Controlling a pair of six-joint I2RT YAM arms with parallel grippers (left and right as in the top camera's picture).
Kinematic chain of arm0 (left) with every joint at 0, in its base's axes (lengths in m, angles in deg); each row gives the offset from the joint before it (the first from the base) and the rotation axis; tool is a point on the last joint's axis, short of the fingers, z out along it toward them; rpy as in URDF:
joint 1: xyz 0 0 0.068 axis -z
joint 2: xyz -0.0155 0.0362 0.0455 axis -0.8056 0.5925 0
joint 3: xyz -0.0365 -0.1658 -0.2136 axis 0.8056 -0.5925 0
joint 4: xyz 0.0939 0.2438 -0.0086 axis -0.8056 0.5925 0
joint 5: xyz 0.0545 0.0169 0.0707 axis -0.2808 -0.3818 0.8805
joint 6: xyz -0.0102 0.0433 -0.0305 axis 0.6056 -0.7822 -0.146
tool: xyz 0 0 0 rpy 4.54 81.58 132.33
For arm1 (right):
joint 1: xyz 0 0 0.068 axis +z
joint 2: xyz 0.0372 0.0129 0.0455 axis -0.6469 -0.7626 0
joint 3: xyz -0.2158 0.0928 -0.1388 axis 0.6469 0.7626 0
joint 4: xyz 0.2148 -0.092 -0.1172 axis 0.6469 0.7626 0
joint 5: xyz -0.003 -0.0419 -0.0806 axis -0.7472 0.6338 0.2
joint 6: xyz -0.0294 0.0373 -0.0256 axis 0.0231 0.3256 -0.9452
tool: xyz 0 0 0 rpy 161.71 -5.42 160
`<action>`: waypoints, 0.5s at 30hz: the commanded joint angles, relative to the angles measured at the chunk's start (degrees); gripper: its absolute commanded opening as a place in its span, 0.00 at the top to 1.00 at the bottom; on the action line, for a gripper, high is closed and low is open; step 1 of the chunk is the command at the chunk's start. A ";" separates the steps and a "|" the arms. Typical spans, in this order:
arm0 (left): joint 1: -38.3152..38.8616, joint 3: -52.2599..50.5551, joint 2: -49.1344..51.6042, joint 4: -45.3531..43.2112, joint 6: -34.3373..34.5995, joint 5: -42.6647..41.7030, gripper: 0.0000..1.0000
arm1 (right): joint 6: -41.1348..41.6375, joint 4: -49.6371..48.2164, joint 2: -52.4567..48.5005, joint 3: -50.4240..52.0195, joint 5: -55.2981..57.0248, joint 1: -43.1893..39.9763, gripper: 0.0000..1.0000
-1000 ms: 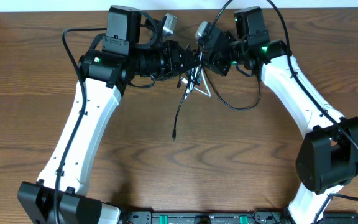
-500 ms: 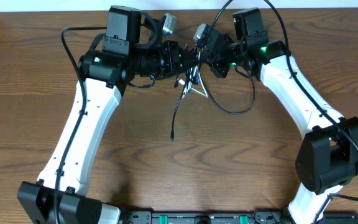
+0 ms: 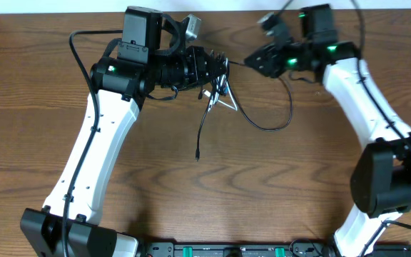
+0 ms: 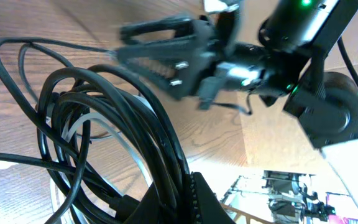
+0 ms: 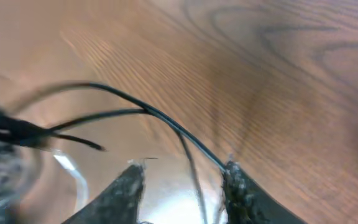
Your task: Untangle cables
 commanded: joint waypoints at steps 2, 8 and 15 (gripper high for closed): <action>-0.20 0.90 -0.76 -0.26 -1.38 0.98 0.92 | 13.22 -2.73 0.26 -0.42 -15.58 -0.76 0.57; -0.20 0.87 -0.76 -0.07 -1.33 2.32 0.92 | 41.16 -3.72 0.26 -0.42 -2.36 2.47 0.55; -0.20 0.57 -0.76 0.17 -1.36 2.47 0.92 | 66.75 -2.78 0.26 -0.42 15.54 9.33 0.28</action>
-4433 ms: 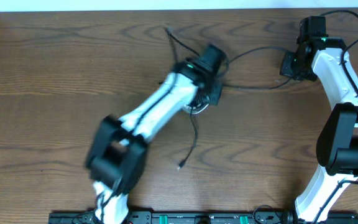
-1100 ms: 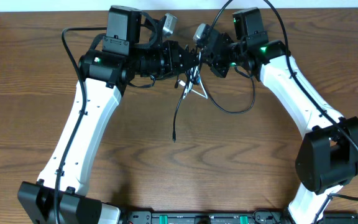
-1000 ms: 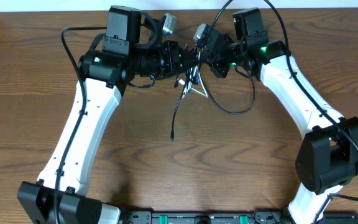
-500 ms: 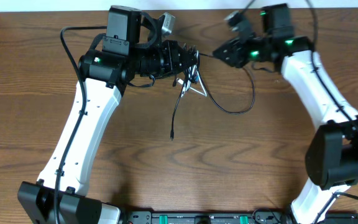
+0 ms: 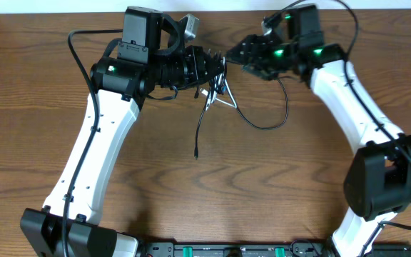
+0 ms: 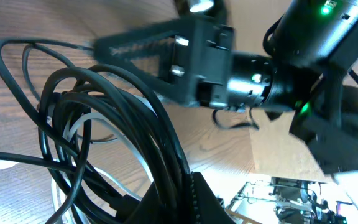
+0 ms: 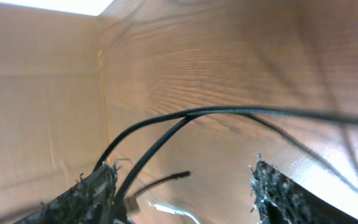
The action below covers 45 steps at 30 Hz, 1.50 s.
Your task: Untangle cables
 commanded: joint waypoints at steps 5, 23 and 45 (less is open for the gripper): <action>-0.20 0.57 -0.76 -0.02 -1.22 0.15 0.92 | 24.22 0.09 0.26 -0.42 13.53 5.09 0.36; -0.20 0.55 -0.76 -0.02 -1.38 0.15 0.92 | 36.44 -2.99 0.26 -0.42 12.92 8.50 0.64; -0.26 0.55 -0.76 0.13 -3.63 1.36 0.92 | 12.09 9.57 0.26 -0.39 31.15 4.63 0.99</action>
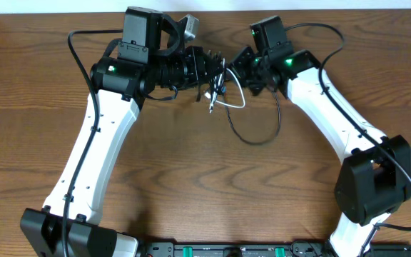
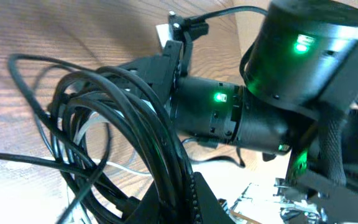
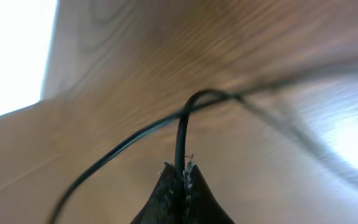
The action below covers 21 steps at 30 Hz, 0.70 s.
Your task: Untangle cables
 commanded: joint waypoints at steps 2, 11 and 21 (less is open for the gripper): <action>-0.26 0.55 -0.76 0.33 -2.64 2.91 0.92 | -16.11 2.82 0.26 -0.35 9.35 -3.78 0.99; -0.26 0.52 -0.76 4.81 -2.97 17.97 0.92 | -33.31 6.08 0.28 -0.37 5.40 -13.09 0.99; -0.26 0.52 -0.76 7.82 -3.65 31.43 0.92 | -39.60 11.19 1.57 -0.37 10.10 -23.45 0.99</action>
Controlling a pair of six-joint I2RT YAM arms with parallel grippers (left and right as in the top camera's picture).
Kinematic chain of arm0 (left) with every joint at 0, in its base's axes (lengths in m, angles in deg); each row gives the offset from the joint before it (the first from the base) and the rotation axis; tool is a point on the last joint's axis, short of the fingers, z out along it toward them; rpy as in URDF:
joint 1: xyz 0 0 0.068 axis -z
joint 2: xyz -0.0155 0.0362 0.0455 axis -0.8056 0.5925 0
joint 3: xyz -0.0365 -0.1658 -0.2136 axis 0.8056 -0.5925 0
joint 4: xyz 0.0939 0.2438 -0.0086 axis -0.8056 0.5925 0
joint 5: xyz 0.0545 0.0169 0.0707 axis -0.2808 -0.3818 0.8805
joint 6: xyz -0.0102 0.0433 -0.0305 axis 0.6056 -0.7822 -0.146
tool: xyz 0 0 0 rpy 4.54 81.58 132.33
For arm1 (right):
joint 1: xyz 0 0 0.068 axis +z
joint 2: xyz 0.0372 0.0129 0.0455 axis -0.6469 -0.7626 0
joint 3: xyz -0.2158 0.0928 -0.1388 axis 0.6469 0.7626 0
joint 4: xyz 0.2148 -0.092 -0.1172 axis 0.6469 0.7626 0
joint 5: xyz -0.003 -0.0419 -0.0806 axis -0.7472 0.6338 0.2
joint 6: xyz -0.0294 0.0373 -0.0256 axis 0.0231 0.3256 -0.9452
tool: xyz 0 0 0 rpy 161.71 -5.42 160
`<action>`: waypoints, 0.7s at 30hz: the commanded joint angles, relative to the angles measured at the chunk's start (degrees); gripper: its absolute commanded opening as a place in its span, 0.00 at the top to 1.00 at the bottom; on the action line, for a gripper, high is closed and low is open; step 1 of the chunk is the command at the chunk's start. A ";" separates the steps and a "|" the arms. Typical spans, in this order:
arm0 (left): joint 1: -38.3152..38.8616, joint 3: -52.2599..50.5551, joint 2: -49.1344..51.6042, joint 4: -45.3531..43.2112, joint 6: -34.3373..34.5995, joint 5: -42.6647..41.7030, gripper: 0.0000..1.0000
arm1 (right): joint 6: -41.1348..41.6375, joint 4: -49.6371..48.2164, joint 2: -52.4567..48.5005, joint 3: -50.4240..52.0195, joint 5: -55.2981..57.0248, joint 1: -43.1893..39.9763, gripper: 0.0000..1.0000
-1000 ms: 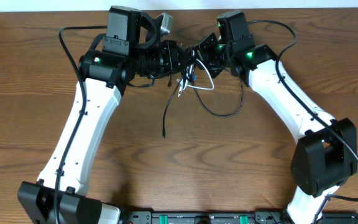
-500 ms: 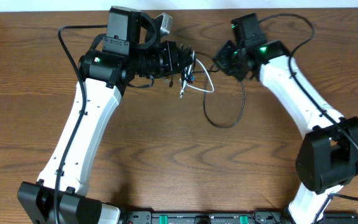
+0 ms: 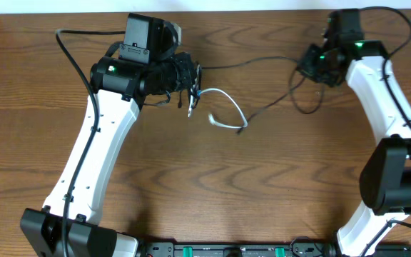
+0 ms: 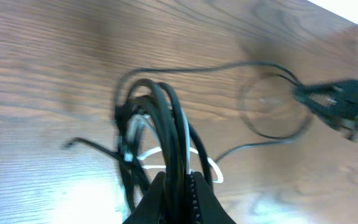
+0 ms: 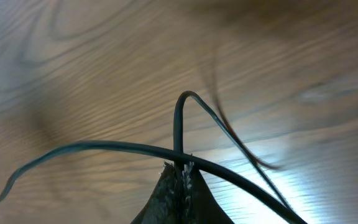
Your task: Untangle cables
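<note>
My left gripper [image 3: 184, 77] is shut on a bundle of black cables [image 4: 160, 118] at the table's back left; the loops hang from its jaws above the wood. A white cable [image 3: 227, 107] trails from the bundle to the right. A thin black cable [image 3: 262, 66] stretches from the bundle across to my right gripper [image 3: 311, 66], which is shut on it [image 5: 180, 130] at the back right. Past that grip the thin cable forms a loose loop [image 3: 307, 100] lying on the table.
The table is brown wood [image 3: 212, 185]. A black rail with green parts [image 3: 234, 250] runs along the front edge. The white left arm [image 3: 95, 150] and white right arm [image 3: 394, 121] span the two sides.
My right gripper has moved from beside the bundle to the far back right with the thin black cable in it. The left gripper and bundle have shifted a little left; the white cable now lies spread out.
My left gripper held the cable bundle at the back throughout. My right gripper was open a little to the right of it, then open close against the bundle, then shut on a thin black cable there. Now that cable is stretched out to the right.
</note>
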 commanded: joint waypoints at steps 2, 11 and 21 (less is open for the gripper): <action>-0.26 0.52 -0.76 0.48 -1.16 8.15 0.92 | -3.56 3.41 1.55 -0.37 7.02 -4.02 0.99; 0.13 0.52 -0.76 1.16 -1.16 3.93 0.92 | -15.65 7.23 1.55 -0.37 9.79 -3.65 0.99; 0.13 0.52 -0.76 1.11 -2.01 9.88 0.92 | -14.45 10.19 1.55 -0.37 31.30 -3.37 0.99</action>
